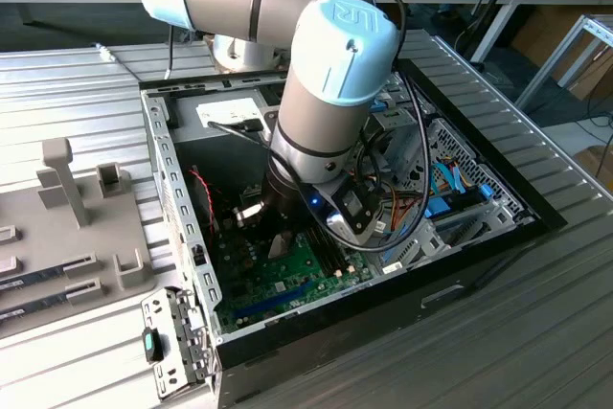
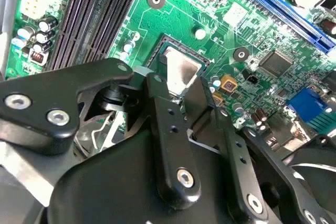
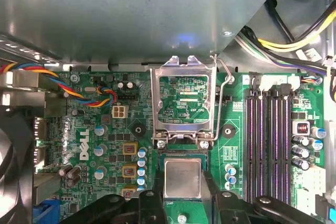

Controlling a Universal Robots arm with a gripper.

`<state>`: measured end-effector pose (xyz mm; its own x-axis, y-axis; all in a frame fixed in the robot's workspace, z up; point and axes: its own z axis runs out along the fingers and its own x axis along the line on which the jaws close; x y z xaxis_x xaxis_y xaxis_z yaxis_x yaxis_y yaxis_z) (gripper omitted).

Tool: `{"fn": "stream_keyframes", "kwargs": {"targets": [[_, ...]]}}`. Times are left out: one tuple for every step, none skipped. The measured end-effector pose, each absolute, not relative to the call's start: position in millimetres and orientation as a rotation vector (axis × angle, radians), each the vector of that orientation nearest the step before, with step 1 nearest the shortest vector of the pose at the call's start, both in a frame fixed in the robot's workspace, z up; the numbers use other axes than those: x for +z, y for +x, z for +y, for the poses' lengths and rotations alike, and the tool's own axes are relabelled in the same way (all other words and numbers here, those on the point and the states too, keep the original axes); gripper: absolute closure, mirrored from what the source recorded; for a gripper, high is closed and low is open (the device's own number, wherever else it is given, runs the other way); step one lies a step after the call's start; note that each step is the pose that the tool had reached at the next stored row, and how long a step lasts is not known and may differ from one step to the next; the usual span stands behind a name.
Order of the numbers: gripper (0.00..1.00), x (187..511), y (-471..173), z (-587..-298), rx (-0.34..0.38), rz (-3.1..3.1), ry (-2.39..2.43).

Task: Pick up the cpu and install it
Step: 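Place the cpu into insertion slot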

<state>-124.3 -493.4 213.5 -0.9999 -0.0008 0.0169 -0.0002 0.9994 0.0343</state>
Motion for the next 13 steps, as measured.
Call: {"fn": "stream_keyframes", "kwargs": {"targets": [[0.6,214.4,-124.1,-493.0,-0.058,-3.124,0.001],[0.74,214.8,-122.0,-492.8,-0.066,-3.124,0.001],[0.8,214.9,-117.5,-492.8,-0.079,-3.122,0.001],[0.85,214.8,-114.1,-492.8,-0.089,-3.121,0.001],[0.89,215.0,-110.8,-492.9,-0.102,-3.119,0.001],[0.89,214.9,-107.9,-492.8,-0.116,-3.117,0.001],[0.89,215.0,-104.8,-492.8,-0.135,-3.116,0.001],[0.89,215.3,-101.3,-492.8,-0.162,-3.114,0.002],[0.89,215.6,-98.6,-492.8,-0.181,-3.112,0.003],[0.89,216.2,-96.2,-492.8,-0.2,-3.111,0.003],[0.89,216.7,-93.6,-492.8,-0.216,-3.109,0.003],[0.89,216.8,-88.1,-493.0,-0.233,-3.105,0.003],[0.89,216.9,-80.5,-493.1,-0.236,-3.1,0.003]]}}
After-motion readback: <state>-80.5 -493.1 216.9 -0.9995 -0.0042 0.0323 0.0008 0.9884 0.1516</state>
